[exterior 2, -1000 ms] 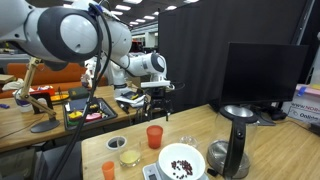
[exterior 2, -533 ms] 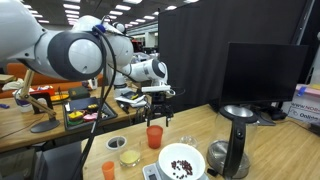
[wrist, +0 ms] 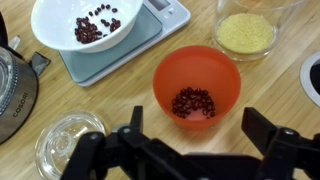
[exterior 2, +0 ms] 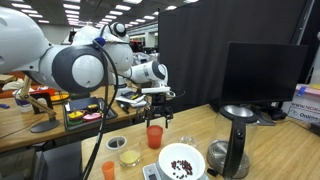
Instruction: Pour the contents in the red cup into the white bowl
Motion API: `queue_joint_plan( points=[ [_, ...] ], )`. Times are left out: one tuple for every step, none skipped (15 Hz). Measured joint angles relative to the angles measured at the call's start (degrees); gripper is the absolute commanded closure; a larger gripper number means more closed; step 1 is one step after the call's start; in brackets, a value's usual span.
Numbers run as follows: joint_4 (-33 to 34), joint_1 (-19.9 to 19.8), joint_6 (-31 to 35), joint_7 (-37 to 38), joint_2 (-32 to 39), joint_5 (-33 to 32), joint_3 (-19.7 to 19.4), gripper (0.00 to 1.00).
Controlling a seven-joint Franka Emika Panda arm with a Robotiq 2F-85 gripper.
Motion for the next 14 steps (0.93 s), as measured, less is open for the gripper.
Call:
queue_joint_plan(
  points=[
    [0.49,-0.03,-0.44,0.00,0.55,-0.03,-0.01,0.00],
    [0.69,-0.07,-0.69,0.00,1.03,-0.03,-0.02,0.00],
    [0.74,-0.12,-0.88,0.00,1.37,-0.03,-0.02,0.00],
    [1.11,-0.13,-1.26,0.00,1.80,-0.02,-0.10,0.00],
    [1.88,-0.12,-1.78,-0.04,2.40,-0.02,-0.21,0.00],
    [2.57,-0.11,-2.32,-0.05,2.93,-0.02,-0.37,0.00],
    [3.41,-0.10,-2.99,-0.07,3.43,-0.02,-0.58,0.00],
    [4.27,-0.10,-3.68,-0.12,3.92,-0.02,-0.83,0.00],
    [4.96,-0.10,-4.33,-0.17,4.30,-0.02,-1.10,0.00],
    [5.66,-0.10,-5.09,-0.25,4.71,-0.02,-1.37,0.00],
    [6.39,-0.11,-5.80,-0.31,5.19,-0.02,-1.57,0.00],
    [6.92,-0.10,-6.40,-0.34,5.71,-0.02,-1.71,0.00],
    [7.36,-0.10,-6.98,-0.35,6.14,-0.02,-1.77,0.00],
    [7.92,-0.10,-7.62,-0.37,6.62,0.00,-1.78,0.14]
  ],
)
